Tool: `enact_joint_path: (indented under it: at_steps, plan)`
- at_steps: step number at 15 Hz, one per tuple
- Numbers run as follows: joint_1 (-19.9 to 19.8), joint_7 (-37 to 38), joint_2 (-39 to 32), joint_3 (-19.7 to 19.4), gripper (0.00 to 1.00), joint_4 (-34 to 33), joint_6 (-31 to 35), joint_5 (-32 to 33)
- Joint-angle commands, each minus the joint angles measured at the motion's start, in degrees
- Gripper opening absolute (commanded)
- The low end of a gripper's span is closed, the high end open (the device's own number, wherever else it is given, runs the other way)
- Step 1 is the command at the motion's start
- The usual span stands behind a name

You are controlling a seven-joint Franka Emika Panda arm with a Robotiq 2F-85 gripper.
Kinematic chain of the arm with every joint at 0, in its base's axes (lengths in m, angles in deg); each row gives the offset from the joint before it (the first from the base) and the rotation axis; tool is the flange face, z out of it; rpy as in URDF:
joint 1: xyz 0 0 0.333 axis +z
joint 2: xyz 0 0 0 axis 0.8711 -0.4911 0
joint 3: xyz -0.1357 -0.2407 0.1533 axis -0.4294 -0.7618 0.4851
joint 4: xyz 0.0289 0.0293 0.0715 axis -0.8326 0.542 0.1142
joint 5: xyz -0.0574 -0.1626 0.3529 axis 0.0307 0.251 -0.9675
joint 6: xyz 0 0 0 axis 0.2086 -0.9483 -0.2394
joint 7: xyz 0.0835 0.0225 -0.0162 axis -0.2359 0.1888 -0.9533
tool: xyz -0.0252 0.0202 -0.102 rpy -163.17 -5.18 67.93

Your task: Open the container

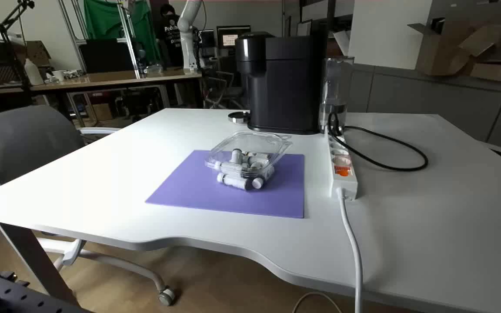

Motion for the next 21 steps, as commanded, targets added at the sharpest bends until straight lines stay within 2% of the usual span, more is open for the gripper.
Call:
enact_joint_path:
  at_steps: [1,12,16,21]
  plan:
    - [-0.98,-0.41,-0.24,0.73,1.0,-0.16,0.0,-0.33]
    - [-0.98,-0.42,-0.2,0.73,1.0,-0.16,0.04,-0.33]
    - [-1.3,0.67,-1.85,2.2,1.0,4.3,10.93,1.85]
    - [-1.27,0.22,-10.14,2.96,1.0,9.86,30.23,3.84]
